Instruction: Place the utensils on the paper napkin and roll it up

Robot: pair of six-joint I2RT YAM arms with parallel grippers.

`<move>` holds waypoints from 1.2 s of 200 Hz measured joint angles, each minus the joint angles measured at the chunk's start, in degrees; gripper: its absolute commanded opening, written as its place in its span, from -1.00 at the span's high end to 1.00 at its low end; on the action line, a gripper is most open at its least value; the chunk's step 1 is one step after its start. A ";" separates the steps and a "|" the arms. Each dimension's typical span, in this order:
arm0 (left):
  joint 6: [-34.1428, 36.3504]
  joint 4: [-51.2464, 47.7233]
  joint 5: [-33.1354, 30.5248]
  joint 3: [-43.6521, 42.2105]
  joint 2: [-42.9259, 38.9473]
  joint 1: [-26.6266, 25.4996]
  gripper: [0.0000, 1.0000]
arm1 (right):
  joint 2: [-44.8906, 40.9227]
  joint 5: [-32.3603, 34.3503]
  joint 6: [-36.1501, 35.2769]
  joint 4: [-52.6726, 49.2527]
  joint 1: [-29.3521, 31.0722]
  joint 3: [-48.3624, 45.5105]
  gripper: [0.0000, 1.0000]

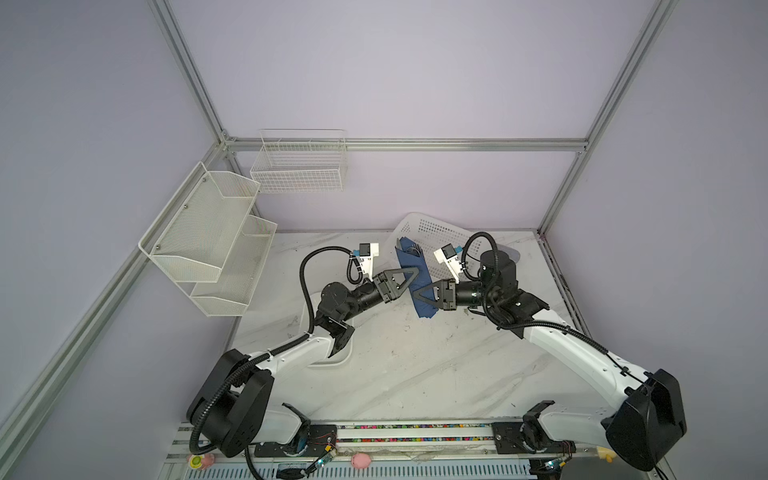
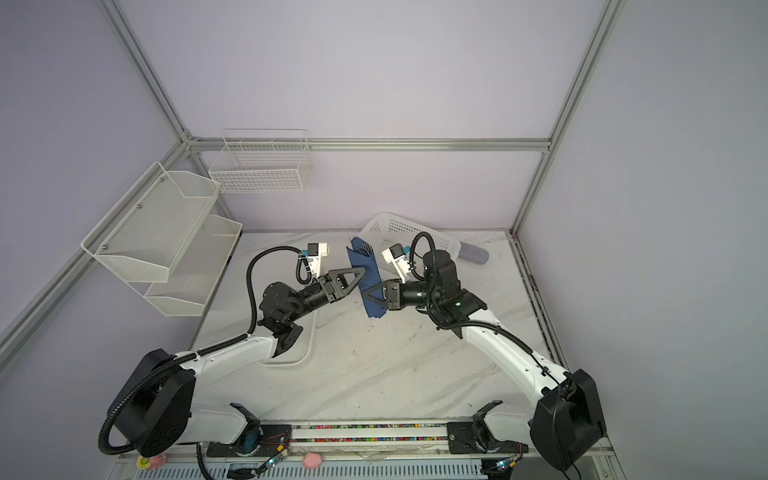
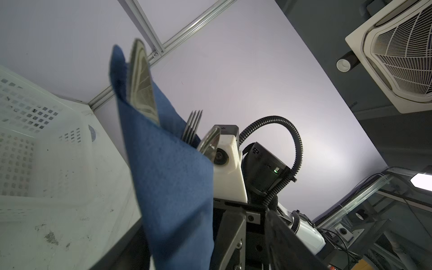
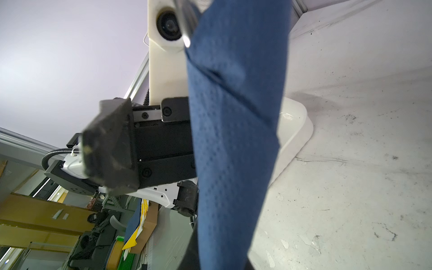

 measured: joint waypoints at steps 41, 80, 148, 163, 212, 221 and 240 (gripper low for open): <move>1.31 -4.37 0.57 0.00 0.33 0.02 -0.84 | 0.00 -0.39 -0.02 0.39 0.00 0.00 0.76; 0.35 -3.06 2.49 0.24 2.89 0.07 -0.81 | 0.00 -0.79 0.09 1.18 0.00 0.00 0.76; -4.17 3.65 6.40 2.21 7.54 0.07 -0.37 | 0.02 -1.09 0.44 1.88 -0.07 0.00 0.77; -4.52 4.79 6.62 2.54 7.54 0.07 -0.27 | 0.02 -1.22 0.44 1.99 -0.11 0.00 0.77; -5.16 7.23 6.78 2.56 7.52 0.07 0.12 | 0.02 -1.46 0.46 2.08 -0.17 0.00 0.76; -5.22 7.91 6.67 2.56 7.52 0.07 0.18 | 0.02 -1.44 0.46 2.08 -0.22 0.00 0.76; -5.14 8.96 6.12 2.56 7.52 0.07 0.31 | 0.02 -1.46 0.46 2.08 -0.37 -0.02 0.74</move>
